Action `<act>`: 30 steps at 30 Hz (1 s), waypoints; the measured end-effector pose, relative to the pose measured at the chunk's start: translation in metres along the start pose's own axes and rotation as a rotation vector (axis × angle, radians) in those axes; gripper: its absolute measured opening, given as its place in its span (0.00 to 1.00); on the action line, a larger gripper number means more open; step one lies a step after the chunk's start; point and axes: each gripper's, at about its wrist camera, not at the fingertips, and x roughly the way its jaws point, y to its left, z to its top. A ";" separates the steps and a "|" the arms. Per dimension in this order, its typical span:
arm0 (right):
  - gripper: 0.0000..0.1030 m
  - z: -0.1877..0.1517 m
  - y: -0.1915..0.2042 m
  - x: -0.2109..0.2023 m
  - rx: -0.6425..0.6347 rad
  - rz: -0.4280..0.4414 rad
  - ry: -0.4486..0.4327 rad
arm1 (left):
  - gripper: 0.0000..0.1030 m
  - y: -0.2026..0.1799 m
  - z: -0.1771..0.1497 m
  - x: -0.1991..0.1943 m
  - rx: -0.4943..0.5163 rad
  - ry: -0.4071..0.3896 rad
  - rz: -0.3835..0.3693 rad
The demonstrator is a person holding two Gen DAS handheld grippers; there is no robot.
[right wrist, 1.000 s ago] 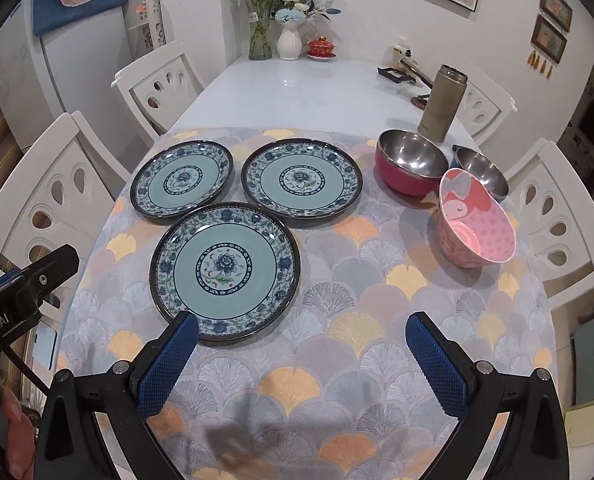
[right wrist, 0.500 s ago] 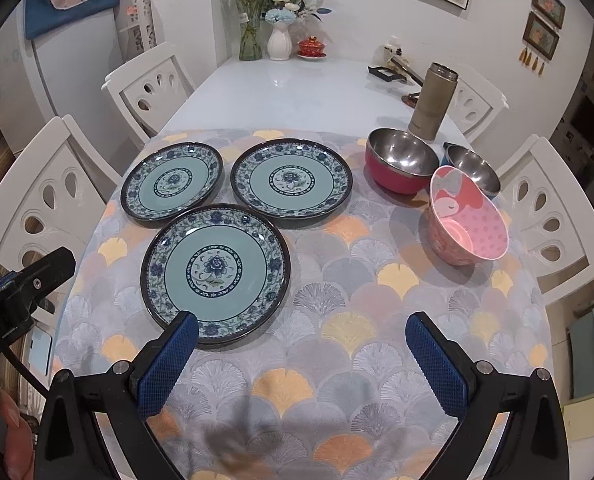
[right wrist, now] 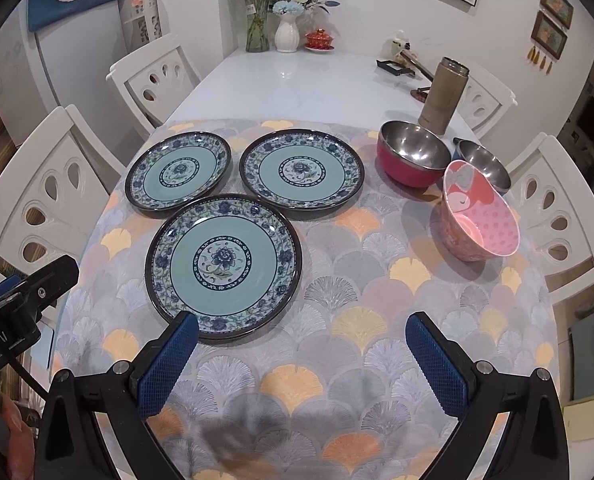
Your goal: Organize plates and bowls
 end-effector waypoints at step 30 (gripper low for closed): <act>0.99 0.033 -0.025 0.036 0.088 0.055 0.075 | 0.96 0.001 0.038 0.033 -0.061 0.043 -0.117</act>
